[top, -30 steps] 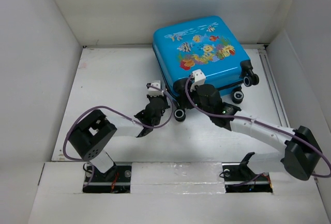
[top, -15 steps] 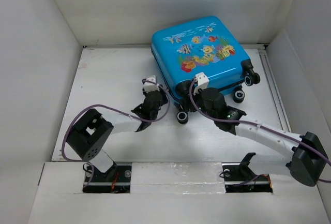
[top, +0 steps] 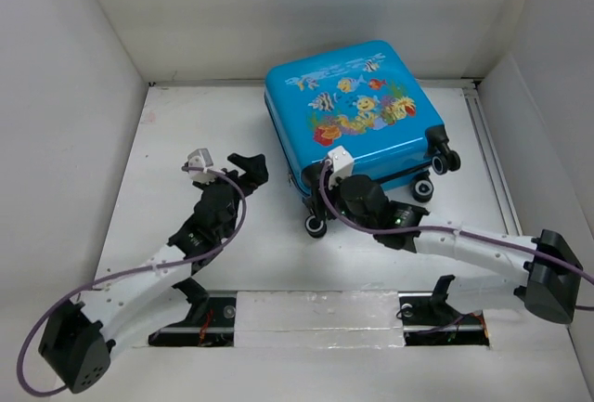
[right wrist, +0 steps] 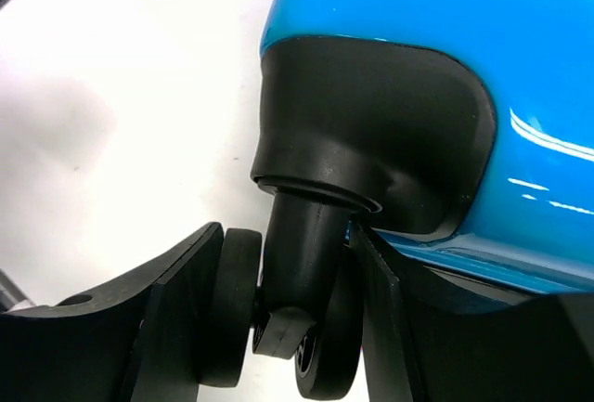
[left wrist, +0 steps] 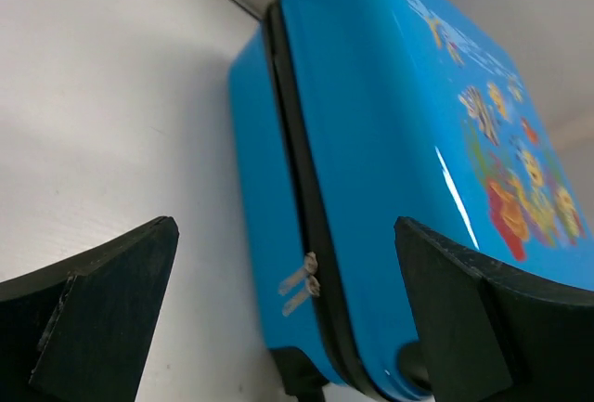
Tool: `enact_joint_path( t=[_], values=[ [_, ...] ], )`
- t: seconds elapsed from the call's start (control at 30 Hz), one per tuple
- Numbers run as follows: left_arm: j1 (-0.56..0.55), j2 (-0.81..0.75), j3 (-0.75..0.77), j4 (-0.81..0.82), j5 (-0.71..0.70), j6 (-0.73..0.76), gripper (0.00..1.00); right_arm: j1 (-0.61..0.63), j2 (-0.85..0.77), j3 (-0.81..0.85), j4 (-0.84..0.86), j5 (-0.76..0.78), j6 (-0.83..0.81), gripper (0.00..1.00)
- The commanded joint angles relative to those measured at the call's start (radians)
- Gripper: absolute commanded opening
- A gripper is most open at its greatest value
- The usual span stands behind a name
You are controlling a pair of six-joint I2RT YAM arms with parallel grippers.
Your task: Pack the luggage
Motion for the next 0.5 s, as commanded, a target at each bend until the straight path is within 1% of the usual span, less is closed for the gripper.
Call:
enact_joint_path(
  t=[0.0, 0.07, 0.1, 0.13, 0.17, 0.23, 0.33, 0.37, 0.4, 0.47],
  values=[
    [-0.009, -0.1, -0.044, -0.096, 0.123, -0.029, 1.0, 0.156, 0.023, 0.076, 0.062, -0.152, 0.018, 0.17],
    [-0.009, -0.169, -0.045, -0.134, 0.17, -0.02, 1.0, 0.188, 0.046, 0.105, 0.077, -0.14, 0.018, 0.44],
    [-0.009, -0.19, -0.045, -0.172, 0.187, -0.02, 1.0, 0.212, 0.047, 0.134, 0.077, -0.126, 0.007, 0.54],
    [-0.009, -0.212, -0.031, -0.193, 0.201, -0.02, 1.0, 0.225, 0.047, 0.148, 0.059, -0.114, -0.003, 0.98],
    [-0.009, -0.233, -0.031, -0.211, 0.239, -0.006, 1.0, 0.235, 0.047, 0.16, 0.038, -0.098, -0.003, 1.0],
    [-0.009, -0.302, -0.031, -0.24, 0.282, 0.012, 1.0, 0.26, 0.011, 0.18, 0.017, -0.052, -0.014, 1.0],
    [-0.009, -0.413, -0.031, -0.32, 0.301, 0.012, 1.0, 0.269, -0.084, 0.18, -0.027, -0.026, -0.023, 1.0],
    [-0.009, -0.445, -0.04, -0.337, 0.301, 0.012, 1.0, 0.278, -0.143, 0.18, -0.038, -0.015, -0.023, 1.0],
    [-0.009, -0.512, -0.04, -0.351, 0.312, 0.012, 1.0, 0.279, -0.176, 0.163, -0.051, -0.015, -0.023, 1.0],
    [-0.009, -0.58, -0.049, -0.401, 0.323, 0.012, 1.0, 0.279, -0.242, 0.122, -0.065, 0.034, -0.023, 1.0]
  ],
)
